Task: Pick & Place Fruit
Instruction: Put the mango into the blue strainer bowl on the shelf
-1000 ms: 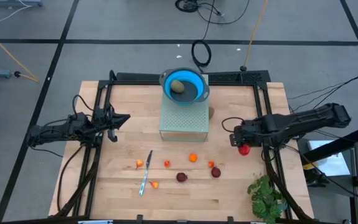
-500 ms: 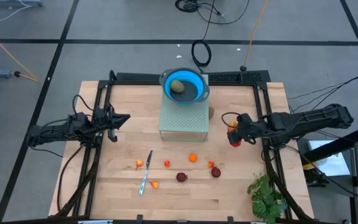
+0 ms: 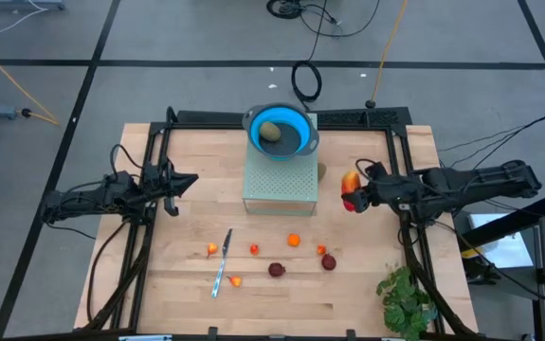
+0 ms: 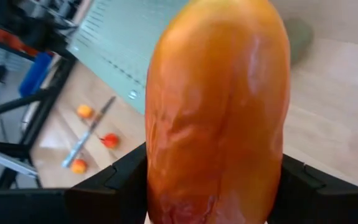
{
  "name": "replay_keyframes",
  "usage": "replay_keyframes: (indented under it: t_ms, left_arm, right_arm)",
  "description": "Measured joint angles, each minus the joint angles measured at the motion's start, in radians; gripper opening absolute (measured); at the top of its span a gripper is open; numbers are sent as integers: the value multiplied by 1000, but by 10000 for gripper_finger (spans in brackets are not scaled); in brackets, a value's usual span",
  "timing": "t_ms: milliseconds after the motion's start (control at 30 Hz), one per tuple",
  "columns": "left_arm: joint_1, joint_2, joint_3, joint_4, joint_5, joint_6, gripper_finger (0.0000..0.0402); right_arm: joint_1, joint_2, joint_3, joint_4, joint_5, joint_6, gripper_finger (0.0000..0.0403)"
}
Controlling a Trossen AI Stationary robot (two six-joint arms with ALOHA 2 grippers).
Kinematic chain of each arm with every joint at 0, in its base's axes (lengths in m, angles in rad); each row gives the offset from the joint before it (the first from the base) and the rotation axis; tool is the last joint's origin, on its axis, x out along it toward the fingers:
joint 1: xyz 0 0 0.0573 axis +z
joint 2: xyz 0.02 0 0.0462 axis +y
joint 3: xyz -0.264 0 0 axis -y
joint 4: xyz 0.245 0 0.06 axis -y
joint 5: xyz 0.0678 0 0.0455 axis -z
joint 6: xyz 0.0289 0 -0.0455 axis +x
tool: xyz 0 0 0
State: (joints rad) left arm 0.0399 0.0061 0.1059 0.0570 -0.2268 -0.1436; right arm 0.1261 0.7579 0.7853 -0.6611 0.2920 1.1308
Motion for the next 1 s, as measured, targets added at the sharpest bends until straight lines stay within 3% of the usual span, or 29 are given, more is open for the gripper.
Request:
replay_keyframes:
  t_ms: [367,667,1000]
  left_arm:
    - [0,0,0,0,0,-1,10]
    - [0,0,0,0,0,-4,10]
    - [0,0,0,0,0,-3,10]
  right_arm:
    - [0,-59,0,155,26,-132,225]
    - [0,-64,0,407,26,-381,226]
    - [0,-64,0,462,26,-515,227]
